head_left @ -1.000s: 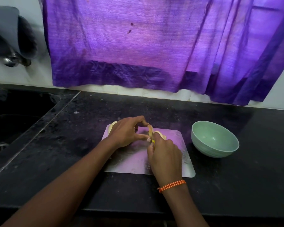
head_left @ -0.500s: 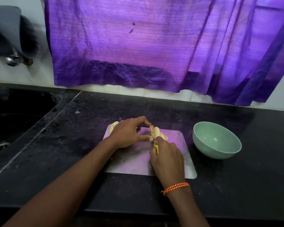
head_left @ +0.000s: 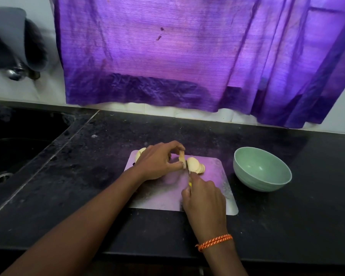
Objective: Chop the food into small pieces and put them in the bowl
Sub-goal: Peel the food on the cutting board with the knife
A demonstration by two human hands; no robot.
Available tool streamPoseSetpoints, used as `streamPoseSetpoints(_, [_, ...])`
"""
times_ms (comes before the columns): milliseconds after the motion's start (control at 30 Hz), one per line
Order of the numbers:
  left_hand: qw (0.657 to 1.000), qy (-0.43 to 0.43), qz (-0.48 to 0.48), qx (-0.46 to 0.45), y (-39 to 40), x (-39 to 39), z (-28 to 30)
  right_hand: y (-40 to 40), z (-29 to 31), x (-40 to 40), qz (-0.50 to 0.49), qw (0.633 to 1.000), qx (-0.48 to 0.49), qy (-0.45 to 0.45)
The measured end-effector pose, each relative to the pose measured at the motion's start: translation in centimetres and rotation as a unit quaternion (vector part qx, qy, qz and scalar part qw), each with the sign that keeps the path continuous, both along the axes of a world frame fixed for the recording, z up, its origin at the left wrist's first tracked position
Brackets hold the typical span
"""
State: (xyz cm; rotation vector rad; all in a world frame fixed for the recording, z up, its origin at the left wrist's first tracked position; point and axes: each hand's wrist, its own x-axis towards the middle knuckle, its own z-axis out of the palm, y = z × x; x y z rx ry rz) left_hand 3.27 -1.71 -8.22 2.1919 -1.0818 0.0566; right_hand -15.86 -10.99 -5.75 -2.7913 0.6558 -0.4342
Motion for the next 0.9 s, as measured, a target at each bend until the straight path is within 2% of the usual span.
streamPoseSetpoints(233, [1.000, 0.008, 0.011, -0.004, 0.5, 0.5, 0.2, -0.8, -1.3, 0.2, -0.013, 0.995, 0.042, -0.086])
streamPoseSetpoints(533, [1.000, 0.020, -0.010, -0.018, 0.2, 0.1, 0.3, -1.7, -1.3, 1.9, -0.004, 0.978, 0.015, -0.207])
streamPoseSetpoints(767, [0.998, 0.035, -0.018, -0.054, 0.3, 0.1, 0.2, -2.5, -2.1, 2.5, 0.013, 0.991, 0.033, -0.126])
streamPoseSetpoints(900, [0.997, 0.035, -0.022, -0.060, 0.2, 0.1, 0.2, -2.4, -2.2, 2.4, 0.009, 0.990, 0.036, -0.133])
